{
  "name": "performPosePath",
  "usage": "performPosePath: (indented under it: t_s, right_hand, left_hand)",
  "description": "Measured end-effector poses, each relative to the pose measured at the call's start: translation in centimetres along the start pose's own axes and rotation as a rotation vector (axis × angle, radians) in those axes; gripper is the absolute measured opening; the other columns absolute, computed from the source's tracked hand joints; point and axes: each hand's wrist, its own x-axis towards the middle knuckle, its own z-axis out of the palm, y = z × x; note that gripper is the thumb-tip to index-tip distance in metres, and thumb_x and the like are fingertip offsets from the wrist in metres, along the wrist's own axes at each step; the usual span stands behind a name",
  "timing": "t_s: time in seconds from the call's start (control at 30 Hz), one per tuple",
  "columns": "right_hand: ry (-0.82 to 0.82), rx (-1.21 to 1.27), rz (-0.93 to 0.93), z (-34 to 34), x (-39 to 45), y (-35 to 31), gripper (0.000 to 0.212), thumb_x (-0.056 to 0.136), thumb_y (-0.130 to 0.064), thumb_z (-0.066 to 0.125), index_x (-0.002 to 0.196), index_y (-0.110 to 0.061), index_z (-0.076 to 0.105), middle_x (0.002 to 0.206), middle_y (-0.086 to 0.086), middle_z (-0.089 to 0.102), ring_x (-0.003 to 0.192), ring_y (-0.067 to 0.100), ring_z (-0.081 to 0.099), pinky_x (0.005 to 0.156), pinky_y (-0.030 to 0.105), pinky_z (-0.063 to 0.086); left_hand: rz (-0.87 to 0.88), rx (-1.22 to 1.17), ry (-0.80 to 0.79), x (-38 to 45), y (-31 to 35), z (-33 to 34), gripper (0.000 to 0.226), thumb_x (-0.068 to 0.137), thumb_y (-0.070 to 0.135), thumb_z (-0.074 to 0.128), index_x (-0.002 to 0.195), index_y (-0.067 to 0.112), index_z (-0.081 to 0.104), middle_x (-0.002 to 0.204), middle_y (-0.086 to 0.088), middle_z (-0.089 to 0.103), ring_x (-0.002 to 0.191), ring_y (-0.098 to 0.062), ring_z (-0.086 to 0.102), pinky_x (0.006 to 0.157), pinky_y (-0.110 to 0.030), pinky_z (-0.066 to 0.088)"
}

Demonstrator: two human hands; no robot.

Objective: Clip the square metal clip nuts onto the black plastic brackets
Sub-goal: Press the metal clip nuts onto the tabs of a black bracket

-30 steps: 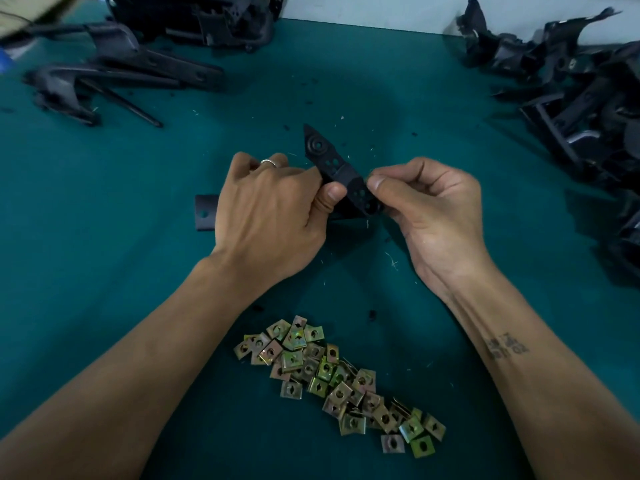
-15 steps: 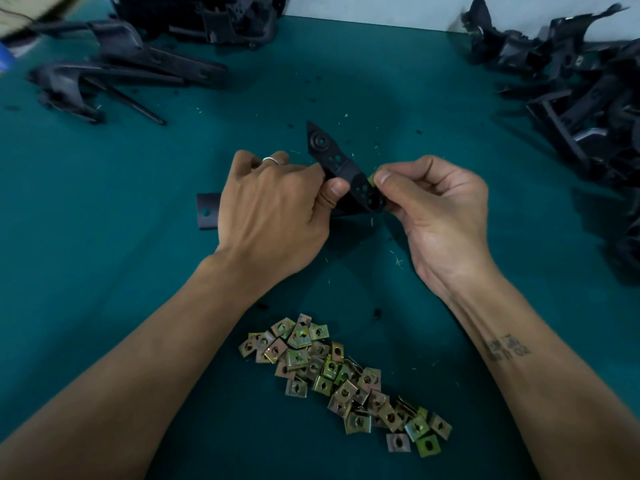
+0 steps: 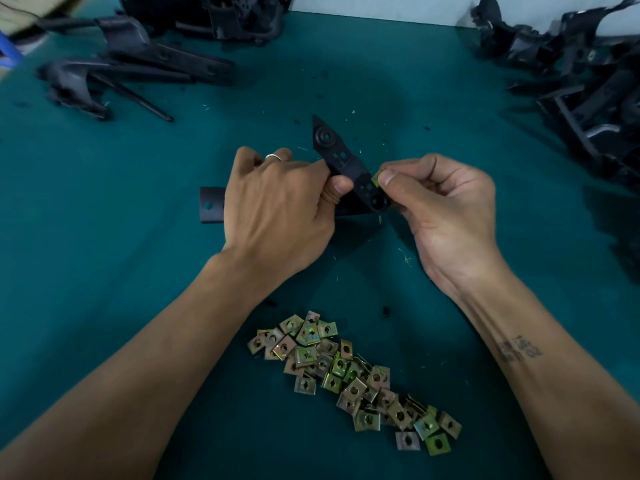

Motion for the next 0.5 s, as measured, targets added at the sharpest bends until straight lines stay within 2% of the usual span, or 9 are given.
performPosePath:
  t_s: [0.17, 0.33, 0.5]
  right_hand:
    - [0.023, -0.009, -0.015, 0.22, 0.09, 0.19, 0.019, 0.074, -0.003, 0.076, 0.064, -0.019, 0.072, 0.081, 0.01, 0.073, 0.08, 0.026, 0.062, 0.084, 0.039, 0.052]
    - [-0.032, 0.004, 0.011, 0.14, 0.11, 0.01, 0.02, 0.074, -0.003, 0.075, 0.062, -0.018, 0.073, 0.08, 0.008, 0.074, 0.081, 0.025, 0.064, 0.087, 0.04, 0.054]
    - [0.024, 0.022, -0.006, 0.45, -0.16, 0.18, 0.017, 0.073, 0.0, 0.074, 0.065, -0.014, 0.071, 0.081, 0.011, 0.073, 0.081, 0.025, 0.065, 0.084, 0.039, 0.053]
  left_hand:
    - [-0.008, -0.013, -0.001, 0.01, 0.09, -0.12, 0.043, 0.103, 0.043, 0.031, 0.067, 0.02, 0.033, 0.064, -0.004, 0.062, 0.073, -0.033, 0.057, 0.077, -0.044, 0.036]
    - [-0.037, -0.012, -0.003, -0.09, 0.0, -0.16, 0.044, 0.103, 0.043, 0.028, 0.066, 0.019, 0.036, 0.064, -0.005, 0.062, 0.071, -0.033, 0.056, 0.077, -0.043, 0.034]
    - [-0.059, 0.027, -0.015, -0.05, 0.26, -0.1, 0.042, 0.103, 0.043, 0.027, 0.068, 0.022, 0.037, 0.067, -0.003, 0.065, 0.07, -0.031, 0.056, 0.079, -0.043, 0.029]
